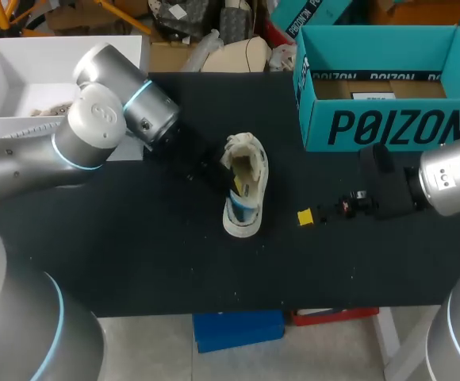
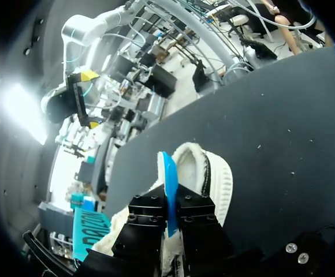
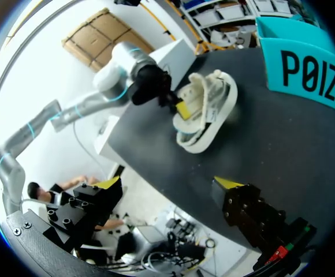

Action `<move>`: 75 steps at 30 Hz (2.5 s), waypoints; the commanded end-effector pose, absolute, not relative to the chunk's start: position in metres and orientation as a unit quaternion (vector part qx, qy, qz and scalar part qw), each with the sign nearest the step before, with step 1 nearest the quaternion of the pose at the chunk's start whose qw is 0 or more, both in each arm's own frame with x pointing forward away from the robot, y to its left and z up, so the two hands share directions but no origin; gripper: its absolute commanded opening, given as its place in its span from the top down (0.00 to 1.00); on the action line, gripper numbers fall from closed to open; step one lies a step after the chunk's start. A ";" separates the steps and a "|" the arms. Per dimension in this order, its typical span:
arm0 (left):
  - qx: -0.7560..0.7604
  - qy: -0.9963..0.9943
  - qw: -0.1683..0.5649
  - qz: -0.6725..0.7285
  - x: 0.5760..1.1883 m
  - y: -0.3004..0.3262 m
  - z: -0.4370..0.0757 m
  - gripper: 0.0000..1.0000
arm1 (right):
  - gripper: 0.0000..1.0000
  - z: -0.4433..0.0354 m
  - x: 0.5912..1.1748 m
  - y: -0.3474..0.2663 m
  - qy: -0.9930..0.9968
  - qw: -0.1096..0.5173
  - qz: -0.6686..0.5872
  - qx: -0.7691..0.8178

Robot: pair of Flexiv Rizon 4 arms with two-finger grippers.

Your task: Take the shoe out of the shoebox, open the shoe tongue, remove and reinsert the insole, then place the shoe into the shoebox

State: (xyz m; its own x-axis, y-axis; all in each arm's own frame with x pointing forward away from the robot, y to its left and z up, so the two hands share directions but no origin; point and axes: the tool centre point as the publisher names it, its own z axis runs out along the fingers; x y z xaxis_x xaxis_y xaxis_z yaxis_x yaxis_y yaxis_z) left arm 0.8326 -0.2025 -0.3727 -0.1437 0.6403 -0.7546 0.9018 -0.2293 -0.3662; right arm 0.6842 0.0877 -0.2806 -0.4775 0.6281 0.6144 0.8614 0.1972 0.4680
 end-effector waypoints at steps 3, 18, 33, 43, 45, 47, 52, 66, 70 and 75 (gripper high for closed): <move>0.651 0.611 0.123 -0.432 0.840 -0.208 -0.371 1.00 | 0.00 -0.281 0.685 0.089 -0.760 0.145 -0.400 -0.491; 0.714 0.622 0.039 -0.318 0.828 -0.216 -0.399 1.00 | 0.00 -0.281 0.685 0.089 -0.760 0.145 -0.400 -0.491; 0.716 0.624 0.047 -0.311 0.821 -0.201 -0.365 0.00 | 0.00 -0.281 0.685 0.089 -0.760 0.145 -0.400 -0.491; 0.750 0.614 0.083 -0.231 0.819 -0.207 -0.344 0.66 | 0.00 -0.281 0.685 0.089 -0.760 0.145 -0.400 -0.491; 0.765 0.610 0.066 -0.194 0.818 -0.207 -0.348 1.00 | 0.00 -0.281 0.685 0.089 -0.760 0.145 -0.400 -0.491; 0.774 0.604 0.065 -0.178 0.816 -0.211 -0.351 1.00 | 0.00 -0.281 0.685 0.089 -0.760 0.145 -0.400 -0.491; 0.780 0.603 0.047 -0.159 0.812 -0.210 -0.361 1.00 | 0.00 -0.281 0.685 0.089 -0.760 0.145 -0.400 -0.491; 0.777 0.615 0.016 -0.131 0.813 -0.198 -0.389 1.00 | 0.00 -0.281 0.685 0.089 -0.760 0.145 -0.400 -0.491; 0.777 0.616 -0.003 -0.133 0.810 -0.197 -0.403 1.00 | 0.00 -0.281 0.685 0.089 -0.760 0.145 -0.400 -0.491; 0.777 0.614 -0.016 -0.137 0.807 -0.199 -0.418 1.00 | 0.00 -0.281 0.685 0.089 -0.760 0.145 -0.400 -0.491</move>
State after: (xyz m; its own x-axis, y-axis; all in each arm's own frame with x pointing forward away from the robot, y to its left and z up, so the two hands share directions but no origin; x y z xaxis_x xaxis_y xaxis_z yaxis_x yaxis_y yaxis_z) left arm 0.8023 -0.1908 -0.4064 0.2090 0.9579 -0.1970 0.9519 -0.2455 -0.1835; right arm 0.6842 0.0876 -0.2806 -0.4776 0.6280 0.6144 0.8615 0.1973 0.4679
